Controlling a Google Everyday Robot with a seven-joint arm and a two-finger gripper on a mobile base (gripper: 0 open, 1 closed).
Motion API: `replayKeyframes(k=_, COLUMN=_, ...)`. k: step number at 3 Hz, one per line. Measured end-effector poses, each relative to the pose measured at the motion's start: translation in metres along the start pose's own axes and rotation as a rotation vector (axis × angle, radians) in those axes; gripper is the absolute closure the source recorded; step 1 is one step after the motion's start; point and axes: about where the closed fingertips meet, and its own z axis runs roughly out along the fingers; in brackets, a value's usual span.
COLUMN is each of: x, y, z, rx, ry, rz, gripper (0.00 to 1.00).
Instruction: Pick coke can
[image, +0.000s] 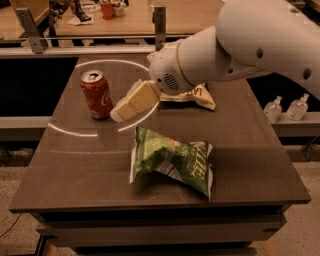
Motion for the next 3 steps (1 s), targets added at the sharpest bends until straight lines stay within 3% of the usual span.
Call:
replayKeyframes(k=2, x=0.014, y=-0.015, z=0.041, rx=0.062, ry=-0.016, rz=0.073, gripper=0.00)
replayKeyframes(k=3, x=0.014, y=-0.028, z=0.069, rx=0.048, ry=-0.029, rz=0.066, gripper=0.00)
